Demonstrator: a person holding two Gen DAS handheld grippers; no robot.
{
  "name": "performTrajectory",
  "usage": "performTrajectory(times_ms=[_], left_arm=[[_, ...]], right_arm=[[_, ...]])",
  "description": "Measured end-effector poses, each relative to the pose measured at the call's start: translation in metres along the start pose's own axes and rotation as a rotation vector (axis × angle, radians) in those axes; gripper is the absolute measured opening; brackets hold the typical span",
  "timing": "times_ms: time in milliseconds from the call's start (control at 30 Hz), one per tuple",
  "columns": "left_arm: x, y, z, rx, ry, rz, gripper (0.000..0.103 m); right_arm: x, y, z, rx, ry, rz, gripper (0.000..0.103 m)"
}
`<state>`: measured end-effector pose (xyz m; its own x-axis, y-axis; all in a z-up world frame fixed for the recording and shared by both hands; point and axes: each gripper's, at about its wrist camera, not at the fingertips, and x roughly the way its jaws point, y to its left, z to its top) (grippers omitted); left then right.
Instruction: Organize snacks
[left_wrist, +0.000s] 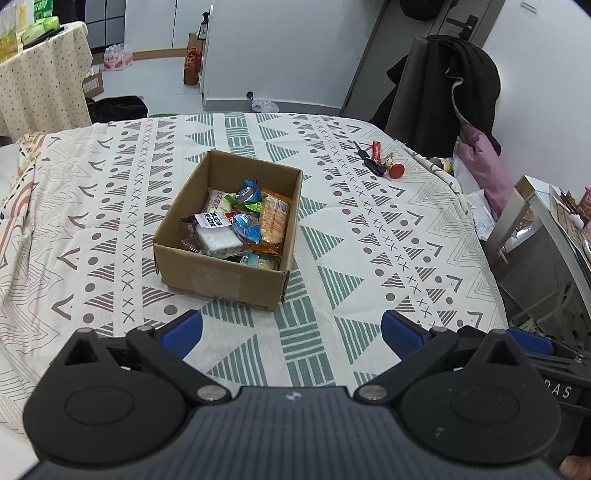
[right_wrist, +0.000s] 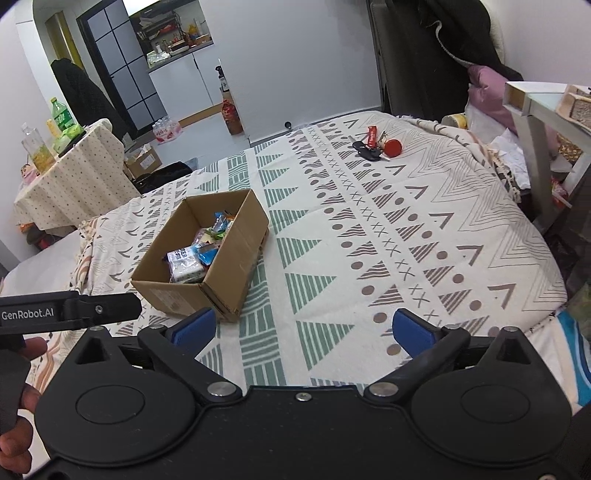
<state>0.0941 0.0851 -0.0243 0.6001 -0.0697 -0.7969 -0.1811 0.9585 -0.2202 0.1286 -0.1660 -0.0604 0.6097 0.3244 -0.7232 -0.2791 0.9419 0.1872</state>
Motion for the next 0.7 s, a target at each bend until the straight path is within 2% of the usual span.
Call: performTrajectory(times_ms=[567,700], left_arm=[[-0.049,0.000,-0.029,0.124,-0.147,0.028,0.103],[-0.059,0.000,-0.037,0.152,-0.176,0.036,0.103]], right_arm=[[-0.046,0.009,-0.024,-0.047,-0.110,-0.096,0.103],[-0.055,0.009,-0.030,-0.050,-0.138,-0.094,0.103]])
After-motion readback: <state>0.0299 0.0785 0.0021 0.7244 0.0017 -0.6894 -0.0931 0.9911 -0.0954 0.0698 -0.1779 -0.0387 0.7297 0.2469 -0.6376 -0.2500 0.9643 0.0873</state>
